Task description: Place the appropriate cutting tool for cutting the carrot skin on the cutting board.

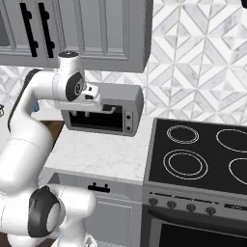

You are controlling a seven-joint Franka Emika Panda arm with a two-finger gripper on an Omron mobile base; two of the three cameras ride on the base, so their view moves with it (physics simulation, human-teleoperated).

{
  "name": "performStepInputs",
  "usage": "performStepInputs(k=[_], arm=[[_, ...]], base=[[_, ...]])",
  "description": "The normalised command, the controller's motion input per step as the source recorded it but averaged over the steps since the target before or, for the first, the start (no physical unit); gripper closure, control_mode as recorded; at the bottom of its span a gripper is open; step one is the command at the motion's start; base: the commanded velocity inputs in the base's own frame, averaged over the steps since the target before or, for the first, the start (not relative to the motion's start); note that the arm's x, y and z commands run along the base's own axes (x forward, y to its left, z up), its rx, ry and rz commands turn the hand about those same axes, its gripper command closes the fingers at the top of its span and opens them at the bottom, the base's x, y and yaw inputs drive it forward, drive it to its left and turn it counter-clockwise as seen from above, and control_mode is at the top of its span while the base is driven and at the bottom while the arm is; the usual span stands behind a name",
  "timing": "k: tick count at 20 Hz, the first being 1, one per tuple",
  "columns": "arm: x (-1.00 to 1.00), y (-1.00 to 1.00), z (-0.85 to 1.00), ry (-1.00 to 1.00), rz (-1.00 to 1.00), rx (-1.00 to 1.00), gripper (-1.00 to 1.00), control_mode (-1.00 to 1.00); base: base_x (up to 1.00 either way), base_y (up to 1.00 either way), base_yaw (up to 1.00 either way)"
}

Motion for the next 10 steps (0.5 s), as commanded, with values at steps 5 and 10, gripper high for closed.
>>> performStepInputs(k=[5, 10], arm=[[-0.58, 0.22, -0.11, -0.04, 0.02, 0.0, -1.0, -1.0], [-0.67, 1.0, -0.54, 0.02, 0.0, -0.01, -1.0, -1.0]], base=[[0.0, 0.0, 0.0], [0.0, 0.0, 0.0]])
